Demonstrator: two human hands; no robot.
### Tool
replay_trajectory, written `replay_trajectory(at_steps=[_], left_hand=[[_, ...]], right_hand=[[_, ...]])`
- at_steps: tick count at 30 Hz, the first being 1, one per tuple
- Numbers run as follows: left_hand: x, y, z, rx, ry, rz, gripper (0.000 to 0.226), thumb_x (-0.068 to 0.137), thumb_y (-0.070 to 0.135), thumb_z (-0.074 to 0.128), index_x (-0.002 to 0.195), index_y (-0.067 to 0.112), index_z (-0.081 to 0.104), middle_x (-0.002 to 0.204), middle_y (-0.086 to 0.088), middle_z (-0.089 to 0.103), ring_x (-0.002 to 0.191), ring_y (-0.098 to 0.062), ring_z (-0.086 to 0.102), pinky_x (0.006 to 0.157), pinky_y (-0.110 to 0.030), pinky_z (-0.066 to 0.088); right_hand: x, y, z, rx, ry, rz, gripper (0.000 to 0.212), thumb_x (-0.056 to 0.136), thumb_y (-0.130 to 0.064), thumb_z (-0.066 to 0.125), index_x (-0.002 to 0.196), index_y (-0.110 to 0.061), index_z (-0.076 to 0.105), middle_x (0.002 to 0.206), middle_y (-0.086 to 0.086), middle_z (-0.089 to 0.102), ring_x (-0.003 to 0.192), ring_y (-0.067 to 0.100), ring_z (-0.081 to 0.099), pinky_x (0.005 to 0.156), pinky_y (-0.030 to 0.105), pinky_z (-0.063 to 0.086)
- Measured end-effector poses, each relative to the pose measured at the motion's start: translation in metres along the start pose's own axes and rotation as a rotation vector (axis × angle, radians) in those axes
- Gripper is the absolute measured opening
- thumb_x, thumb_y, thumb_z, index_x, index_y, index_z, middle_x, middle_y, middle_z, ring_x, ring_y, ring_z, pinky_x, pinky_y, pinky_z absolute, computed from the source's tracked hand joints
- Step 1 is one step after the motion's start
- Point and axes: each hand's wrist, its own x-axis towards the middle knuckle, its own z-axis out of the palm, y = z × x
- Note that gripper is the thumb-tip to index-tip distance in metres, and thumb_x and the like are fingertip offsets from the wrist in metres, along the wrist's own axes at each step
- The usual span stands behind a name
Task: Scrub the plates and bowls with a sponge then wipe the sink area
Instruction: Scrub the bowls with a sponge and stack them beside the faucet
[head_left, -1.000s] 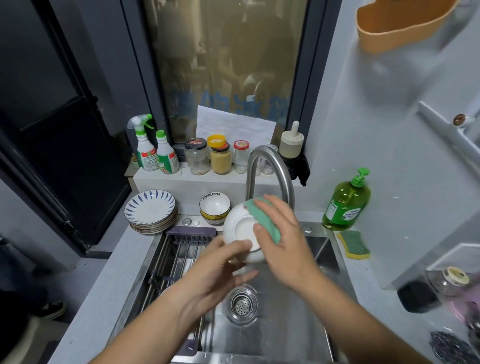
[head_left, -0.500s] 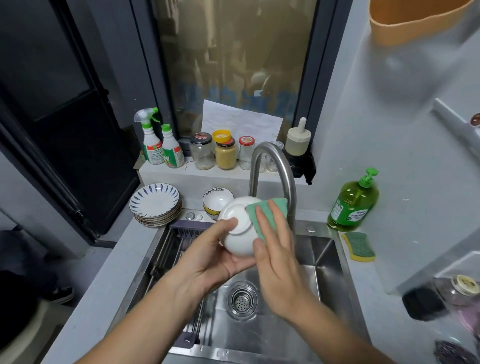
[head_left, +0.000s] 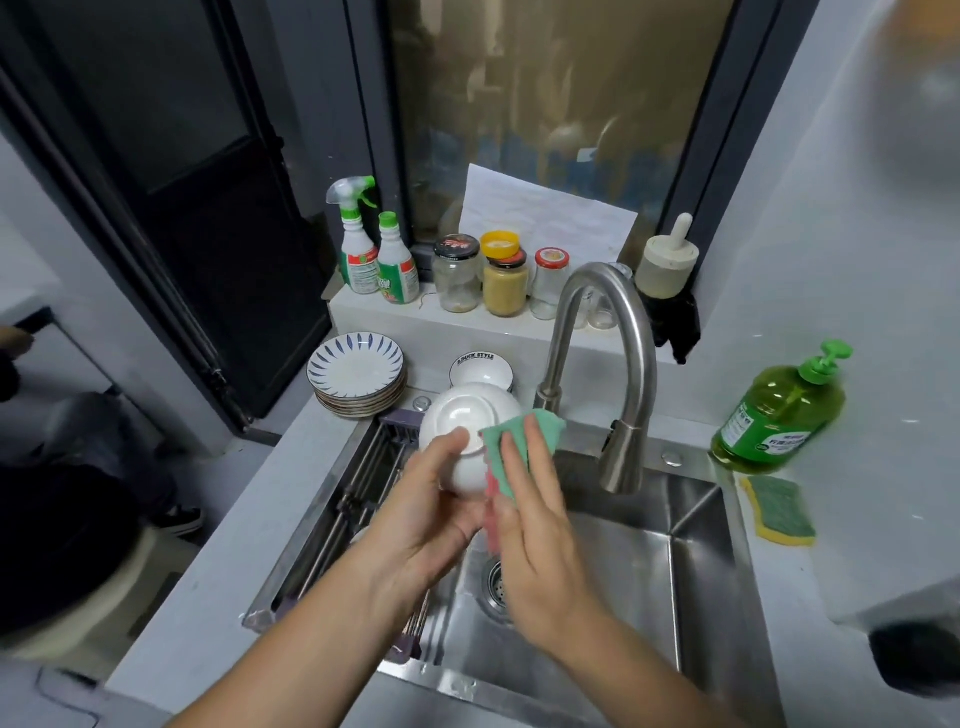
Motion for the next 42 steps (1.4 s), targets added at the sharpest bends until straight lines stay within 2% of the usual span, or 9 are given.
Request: replay_trajectory(at_steps=[3,7,13,18,21,26,30,35,42], left_hand=[[0.014,0.003,-0.022,0.119,0.043,0.082,0.059,0.09,0.009,0.066,0.144,0.002,0.044,0.13,-0.027,0.066,0.103,-0.037,0.072,0.072,-0.047,0.065],[0.036,0.025,-0.048,0.409,0.032,0.058,0.055,0.089,-0.001,0.07,0.135,0.017,0.048,0.131,-0.022,0.065,0.107,-0.041,0.072,0.101,-0.062,0.05],[0.086,0.081,-0.068,0.814,-0.143,-0.064,0.082,0.075,-0.008,0.085,0.134,0.036,0.049,0.135,-0.016,0.058,0.115,-0.035,0.069,0.095,-0.052,0.059],[0.145,0.112,-0.064,0.722,-0.235,-0.156,0.071,0.077,0.04,0.088,0.137,0.038,0.05,0.134,-0.007,0.06,0.118,-0.026,0.066,0.102,-0.051,0.055],[0.186,0.126,-0.062,0.756,-0.226,-0.103,0.064,0.077,0.044,0.085,0.133,0.043,0.055,0.135,-0.006,0.062,0.116,-0.026,0.067,0.1,-0.049,0.057],[0.235,0.154,-0.069,1.065,-0.312,0.001,0.116,0.058,0.037,0.094,0.157,0.034,0.033,0.144,0.002,0.057,0.129,-0.013,0.06,0.113,-0.033,0.046],[0.264,0.163,-0.071,1.247,-0.378,0.092,0.09,0.067,0.013,0.096,0.143,0.03,0.051,0.135,0.008,0.064,0.118,-0.007,0.065,0.099,-0.021,0.052],[0.293,0.153,-0.08,1.388,-0.428,0.252,0.098,0.059,0.021,0.101,0.139,0.033,0.047,0.132,0.02,0.059,0.12,0.006,0.056,0.101,-0.014,0.045],[0.314,0.137,-0.087,1.408,-0.375,0.411,0.102,0.057,0.026,0.101,0.143,0.033,0.047,0.137,0.022,0.056,0.125,0.011,0.049,0.098,-0.001,0.036]], right_hand=[[0.027,0.009,0.012,0.249,0.094,0.278,0.043,0.108,-0.025,0.034,0.148,-0.039,0.032,0.164,-0.011,0.023,0.15,0.003,0.022,0.121,0.018,0.018],[0.068,0.025,0.019,0.593,0.238,0.661,0.029,0.108,-0.019,0.041,0.117,-0.031,0.065,0.116,0.0,0.073,0.105,0.015,0.069,0.094,0.036,0.054],[0.115,0.056,0.031,0.771,0.264,0.971,0.056,0.083,-0.059,0.07,0.125,-0.022,0.066,0.124,0.016,0.069,0.11,0.042,0.066,0.08,0.05,0.056],[0.154,0.069,0.043,0.723,0.249,0.986,0.025,0.103,-0.03,0.052,0.106,-0.006,0.059,0.077,0.022,0.055,0.038,0.017,0.05,0.035,0.021,0.043],[0.18,0.084,0.052,0.559,0.203,0.902,0.025,0.102,-0.023,0.051,0.111,-0.001,0.059,0.073,0.035,0.06,0.047,0.024,0.047,0.039,0.02,0.035],[0.213,0.093,0.052,0.444,0.289,0.859,0.022,0.101,-0.007,0.051,0.121,-0.013,0.058,0.081,0.012,0.063,0.049,0.014,0.056,0.038,0.018,0.04],[0.239,0.113,0.054,0.304,0.366,0.839,0.011,0.097,-0.02,0.062,0.106,-0.024,0.065,0.11,0.008,0.062,0.079,0.019,0.059,0.046,0.024,0.049],[0.256,0.149,0.062,0.127,0.479,0.828,0.017,0.096,-0.023,0.061,0.112,-0.027,0.066,0.114,0.002,0.067,0.104,0.025,0.063,0.088,0.046,0.056],[0.258,0.185,0.076,0.211,0.601,0.809,0.018,0.095,-0.023,0.06,0.107,-0.035,0.067,0.104,-0.006,0.074,0.097,0.025,0.064,0.085,0.044,0.051]])
